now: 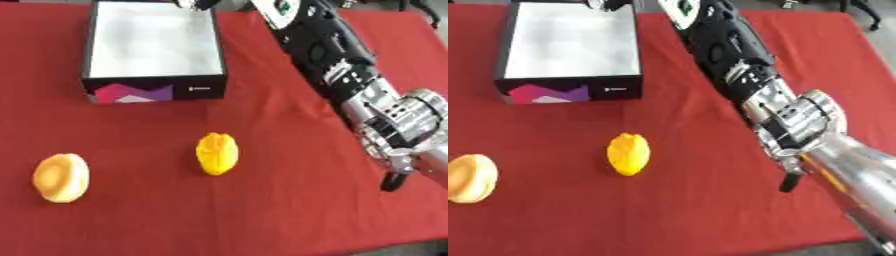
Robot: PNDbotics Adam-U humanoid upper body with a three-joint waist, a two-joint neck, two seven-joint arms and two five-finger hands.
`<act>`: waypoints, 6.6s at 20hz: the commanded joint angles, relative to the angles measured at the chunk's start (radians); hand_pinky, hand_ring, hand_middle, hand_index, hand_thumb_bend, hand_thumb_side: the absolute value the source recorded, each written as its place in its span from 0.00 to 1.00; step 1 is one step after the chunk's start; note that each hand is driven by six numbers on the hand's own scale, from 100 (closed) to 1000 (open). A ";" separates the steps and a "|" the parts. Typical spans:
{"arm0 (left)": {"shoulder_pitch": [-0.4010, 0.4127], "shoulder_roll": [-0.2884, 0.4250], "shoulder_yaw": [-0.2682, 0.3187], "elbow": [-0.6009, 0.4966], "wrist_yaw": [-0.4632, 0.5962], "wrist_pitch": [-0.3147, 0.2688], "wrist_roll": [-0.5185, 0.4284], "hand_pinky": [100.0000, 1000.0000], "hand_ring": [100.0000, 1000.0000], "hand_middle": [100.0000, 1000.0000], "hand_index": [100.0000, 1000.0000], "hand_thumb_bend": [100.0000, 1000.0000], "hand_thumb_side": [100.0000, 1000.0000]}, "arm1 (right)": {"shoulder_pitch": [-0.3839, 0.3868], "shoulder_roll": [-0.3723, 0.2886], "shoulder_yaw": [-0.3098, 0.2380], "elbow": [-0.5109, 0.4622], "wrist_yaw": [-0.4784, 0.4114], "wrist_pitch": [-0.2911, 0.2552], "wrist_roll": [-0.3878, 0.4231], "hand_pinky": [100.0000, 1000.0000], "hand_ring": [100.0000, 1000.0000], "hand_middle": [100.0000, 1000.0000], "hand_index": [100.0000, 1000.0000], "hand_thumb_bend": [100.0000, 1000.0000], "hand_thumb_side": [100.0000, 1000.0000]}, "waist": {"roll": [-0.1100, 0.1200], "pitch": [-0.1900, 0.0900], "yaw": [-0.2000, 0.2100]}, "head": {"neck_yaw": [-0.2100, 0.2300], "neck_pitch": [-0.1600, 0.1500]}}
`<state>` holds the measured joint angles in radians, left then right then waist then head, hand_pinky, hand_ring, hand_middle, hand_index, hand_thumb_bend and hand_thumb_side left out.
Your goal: Pick up objects on the table and place them in the box.
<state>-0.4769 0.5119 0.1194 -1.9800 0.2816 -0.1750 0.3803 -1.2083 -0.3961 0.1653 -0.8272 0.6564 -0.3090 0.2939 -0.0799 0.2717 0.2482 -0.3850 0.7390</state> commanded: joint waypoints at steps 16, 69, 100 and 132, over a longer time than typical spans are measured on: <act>-0.020 0.021 -0.014 -0.020 0.011 0.004 -0.035 0.83 0.77 0.76 0.80 0.14 0.70 | 0.007 0.030 -0.019 0.027 0.202 -0.129 -0.056 0.99 0.90 0.72 0.90 0.29 0.19 | -0.018 -0.001 0.010 | -0.009 -0.005; 0.081 0.040 -0.021 0.048 -0.003 0.063 -0.077 0.84 0.77 0.76 0.79 0.10 0.78 | 0.631 -0.569 0.123 -1.173 -0.774 0.058 0.254 0.99 0.84 0.72 0.84 0.00 0.32 | -0.020 -0.027 -0.090 | 0.121 0.010; 0.087 0.026 -0.028 0.058 0.003 0.066 -0.105 0.85 0.77 0.76 0.78 0.10 0.79 | 0.563 -0.372 0.292 -0.981 -0.408 0.100 0.463 1.00 0.87 0.74 0.87 0.33 0.49 | -0.022 -0.022 -0.082 | 0.124 0.022; 0.091 0.009 -0.025 0.062 0.003 0.067 -0.122 0.85 0.78 0.76 0.77 0.10 0.79 | 0.561 -0.242 0.312 -0.758 -0.118 -0.046 0.377 1.00 0.87 0.72 0.86 0.40 0.55 | -0.017 0.001 -0.070 | 0.113 0.019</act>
<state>-0.3782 0.5088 0.0889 -1.9112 0.2816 -0.1068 0.2626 -0.6336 -0.6254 0.4827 -1.5869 0.5246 -0.3477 0.6734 -0.1074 0.2729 0.1781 -0.2677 0.7619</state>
